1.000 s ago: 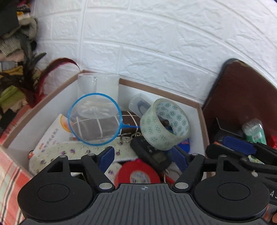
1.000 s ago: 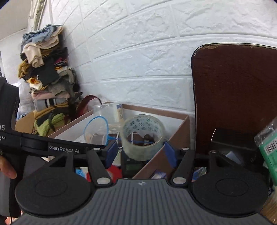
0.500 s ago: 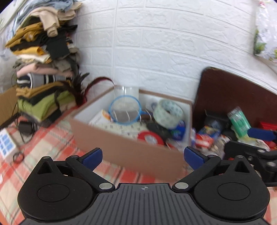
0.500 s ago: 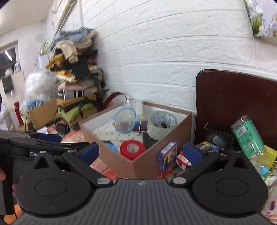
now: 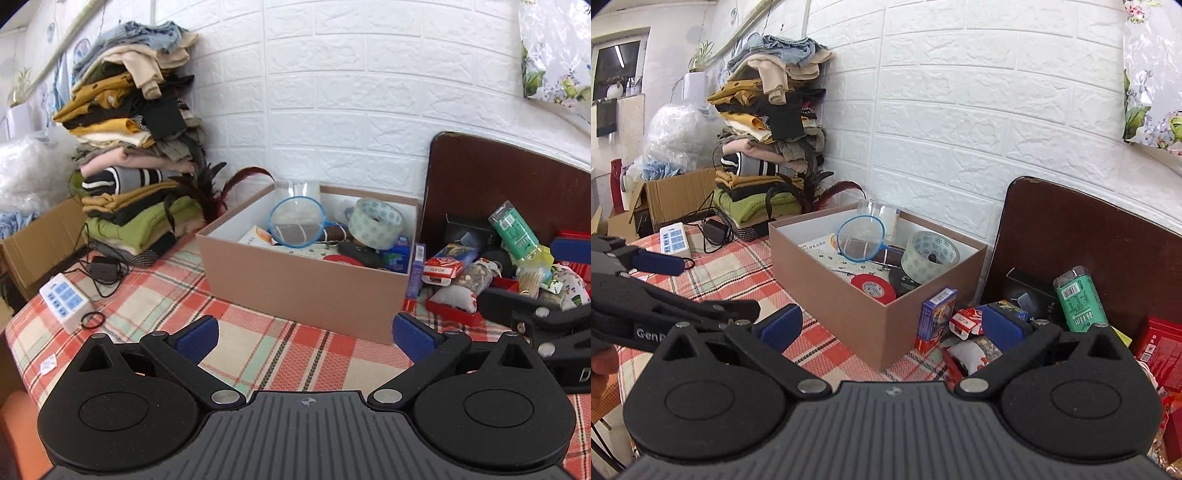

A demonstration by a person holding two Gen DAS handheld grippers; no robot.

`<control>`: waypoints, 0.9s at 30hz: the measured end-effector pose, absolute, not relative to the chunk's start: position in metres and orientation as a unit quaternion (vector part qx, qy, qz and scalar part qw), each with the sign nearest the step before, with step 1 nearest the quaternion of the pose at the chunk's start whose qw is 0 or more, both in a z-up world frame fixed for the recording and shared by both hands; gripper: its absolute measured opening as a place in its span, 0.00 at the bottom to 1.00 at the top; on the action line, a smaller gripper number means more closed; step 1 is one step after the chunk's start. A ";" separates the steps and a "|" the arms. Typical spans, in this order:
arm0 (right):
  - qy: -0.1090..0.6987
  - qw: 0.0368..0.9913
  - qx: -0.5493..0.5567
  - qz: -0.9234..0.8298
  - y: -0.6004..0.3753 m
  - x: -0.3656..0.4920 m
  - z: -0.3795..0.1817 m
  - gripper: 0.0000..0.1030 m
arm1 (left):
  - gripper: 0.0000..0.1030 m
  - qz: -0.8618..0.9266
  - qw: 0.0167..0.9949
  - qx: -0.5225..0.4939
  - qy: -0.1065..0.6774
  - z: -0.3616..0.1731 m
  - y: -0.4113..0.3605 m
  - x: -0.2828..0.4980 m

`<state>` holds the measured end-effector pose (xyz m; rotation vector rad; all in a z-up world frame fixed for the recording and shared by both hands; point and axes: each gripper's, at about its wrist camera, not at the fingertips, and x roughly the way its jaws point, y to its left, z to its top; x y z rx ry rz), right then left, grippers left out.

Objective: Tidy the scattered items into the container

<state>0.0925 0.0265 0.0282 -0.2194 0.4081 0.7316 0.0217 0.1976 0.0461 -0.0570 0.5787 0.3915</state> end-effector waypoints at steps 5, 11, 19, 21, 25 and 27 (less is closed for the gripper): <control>0.202 0.907 -0.115 0.352 0.027 0.084 0.025 1.00 | 1.00 0.192 0.940 -0.020 0.283 0.048 0.197 0.019; 0.198 0.907 -0.128 0.349 0.032 0.083 0.028 1.00 | 1.00 0.194 0.938 -0.032 0.287 0.047 0.200 0.021; 0.208 0.904 -0.135 0.347 0.037 0.091 0.022 1.00 | 1.00 0.193 0.936 -0.031 0.293 0.043 0.206 0.031; 0.211 0.903 -0.136 0.348 0.039 0.092 0.020 1.00 | 1.00 0.194 0.935 -0.031 0.295 0.042 0.207 0.033; 0.215 0.902 -0.137 0.349 0.041 0.095 0.017 1.00 | 1.00 0.194 0.934 -0.029 0.298 0.040 0.210 0.036; 0.216 0.901 -0.138 0.351 0.043 0.097 0.016 1.00 | 1.00 0.194 0.934 -0.030 0.300 0.040 0.212 0.038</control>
